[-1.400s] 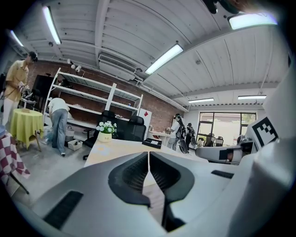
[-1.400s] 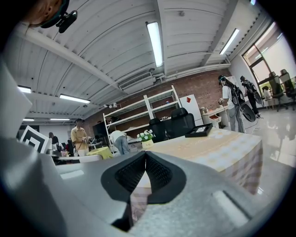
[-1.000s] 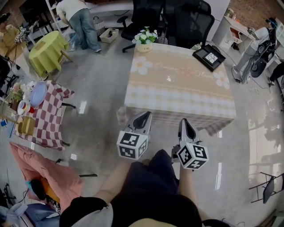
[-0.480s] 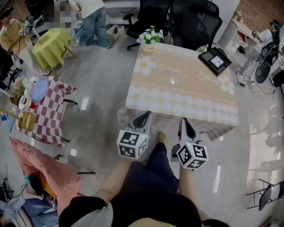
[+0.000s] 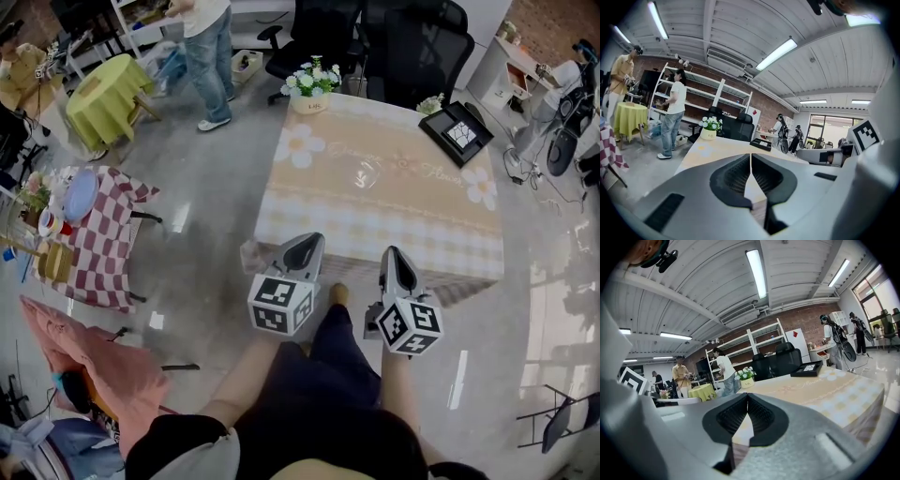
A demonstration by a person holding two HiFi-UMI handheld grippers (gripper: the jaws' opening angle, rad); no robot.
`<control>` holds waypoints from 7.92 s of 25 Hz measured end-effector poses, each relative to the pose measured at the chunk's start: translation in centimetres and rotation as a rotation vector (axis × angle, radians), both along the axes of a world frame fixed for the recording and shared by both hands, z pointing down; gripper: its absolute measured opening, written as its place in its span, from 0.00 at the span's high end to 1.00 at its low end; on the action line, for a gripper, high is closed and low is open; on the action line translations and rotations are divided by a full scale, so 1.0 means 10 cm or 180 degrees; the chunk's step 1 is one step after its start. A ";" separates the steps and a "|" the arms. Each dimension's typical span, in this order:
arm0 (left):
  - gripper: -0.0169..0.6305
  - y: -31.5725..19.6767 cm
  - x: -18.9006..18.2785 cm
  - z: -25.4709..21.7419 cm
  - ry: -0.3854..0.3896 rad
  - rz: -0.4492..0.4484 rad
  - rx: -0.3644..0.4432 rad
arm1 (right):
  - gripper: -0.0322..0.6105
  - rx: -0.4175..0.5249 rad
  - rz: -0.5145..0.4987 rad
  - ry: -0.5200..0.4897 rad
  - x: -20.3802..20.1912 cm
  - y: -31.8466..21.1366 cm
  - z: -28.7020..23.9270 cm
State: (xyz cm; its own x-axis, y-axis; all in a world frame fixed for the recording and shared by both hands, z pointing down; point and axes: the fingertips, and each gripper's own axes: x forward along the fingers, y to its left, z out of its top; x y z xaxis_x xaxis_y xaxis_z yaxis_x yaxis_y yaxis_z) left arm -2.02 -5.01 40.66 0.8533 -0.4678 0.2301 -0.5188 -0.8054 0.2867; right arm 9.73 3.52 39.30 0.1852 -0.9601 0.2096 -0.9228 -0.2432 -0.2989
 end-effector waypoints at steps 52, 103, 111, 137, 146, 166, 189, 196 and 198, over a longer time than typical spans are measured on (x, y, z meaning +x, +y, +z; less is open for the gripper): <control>0.95 -1.50 1.38 0.25 -0.0097 -0.0651 -0.0165 | 0.94 -0.0237 -0.0678 -0.0017 1.56 -1.78 0.23; 0.95 -2.01 1.46 0.74 -0.0310 -0.0974 -0.0502 | 0.94 -0.0788 -0.1233 0.0161 1.73 -2.55 0.75; 0.95 -2.14 1.60 0.88 -0.0313 -0.0938 -0.0592 | 0.94 -0.0997 -0.1340 0.0182 1.76 -2.64 0.97; 0.95 -2.37 1.52 1.20 -0.0447 -0.1048 -0.0845 | 0.80 -0.1583 -0.1885 0.0346 1.59 -2.92 1.39; 0.95 -2.43 1.46 1.28 -0.0452 -0.1074 -0.0905 | 0.76 -0.1852 -0.2020 0.0428 1.52 -2.94 1.56; 0.95 -2.45 1.45 1.28 -0.0405 -0.1041 -0.0933 | 0.74 -0.2374 -0.2201 0.0795 1.46 -2.93 1.77; 0.95 -2.44 1.46 1.30 -0.0442 -0.1057 -0.0911 | 0.85 -0.2379 -0.2364 0.0843 1.40 -2.91 1.78; 0.95 -2.44 1.46 1.30 -0.0448 -0.1058 -0.0920 | 0.88 -0.2363 -0.2427 0.0842 1.41 -2.91 1.77; 0.95 -2.43 1.46 1.30 -0.0452 -0.1059 -0.0930 | 0.89 -0.2358 -0.2441 0.0843 1.41 -2.91 1.77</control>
